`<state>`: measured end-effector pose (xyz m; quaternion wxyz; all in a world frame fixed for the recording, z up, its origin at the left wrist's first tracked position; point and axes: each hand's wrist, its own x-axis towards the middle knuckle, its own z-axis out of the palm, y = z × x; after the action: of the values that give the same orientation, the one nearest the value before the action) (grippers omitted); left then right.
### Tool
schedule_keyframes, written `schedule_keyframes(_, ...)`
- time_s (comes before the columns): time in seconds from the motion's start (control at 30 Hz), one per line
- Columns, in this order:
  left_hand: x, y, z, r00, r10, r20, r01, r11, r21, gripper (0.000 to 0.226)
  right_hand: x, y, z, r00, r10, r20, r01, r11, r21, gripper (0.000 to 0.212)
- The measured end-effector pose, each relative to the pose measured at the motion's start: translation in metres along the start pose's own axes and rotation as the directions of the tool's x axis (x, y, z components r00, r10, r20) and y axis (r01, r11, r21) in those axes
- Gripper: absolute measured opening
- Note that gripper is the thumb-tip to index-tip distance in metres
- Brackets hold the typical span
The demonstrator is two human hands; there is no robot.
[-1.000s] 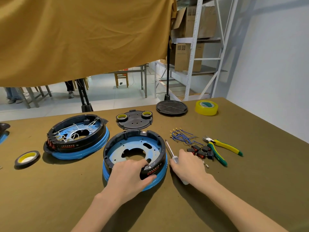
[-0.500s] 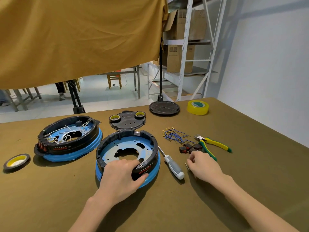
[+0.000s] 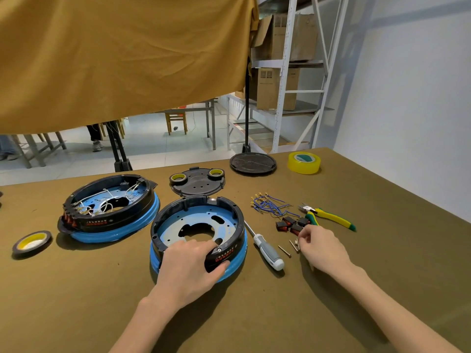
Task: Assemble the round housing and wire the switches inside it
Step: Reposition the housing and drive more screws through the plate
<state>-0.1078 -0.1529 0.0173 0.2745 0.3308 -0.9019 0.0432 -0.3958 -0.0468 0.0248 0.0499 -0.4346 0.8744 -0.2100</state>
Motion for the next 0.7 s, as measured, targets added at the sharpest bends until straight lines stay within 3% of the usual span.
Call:
schedule_keyframes(0.33, 0.001, -0.001, 0.002, 1.0, 0.019, -0.023, -0.019, 1.0, 0.001, 0.045, -0.007, 0.015, 0.01, 0.994, -0.1, -0.036, 0.103, 0.99, 0.091, 0.017)
schedule_keyframes(0.47, 0.0, 0.0, 0.001, 1.0, 0.012, -0.012, -0.012, 1.0, -0.004, 0.052, -0.003, 0.006, 0.011, 0.994, -0.103, -0.028, 0.104, 0.994, 0.033, 0.027)
schedule_keyframes(0.7, 0.0, 0.001, -0.003, 0.999, 0.02, 0.029, -0.02, 1.0, -0.023, 0.056, -0.001, 0.005, 0.022, 0.989, -0.069, -0.128, 0.077, 0.995, 0.06, 0.009)
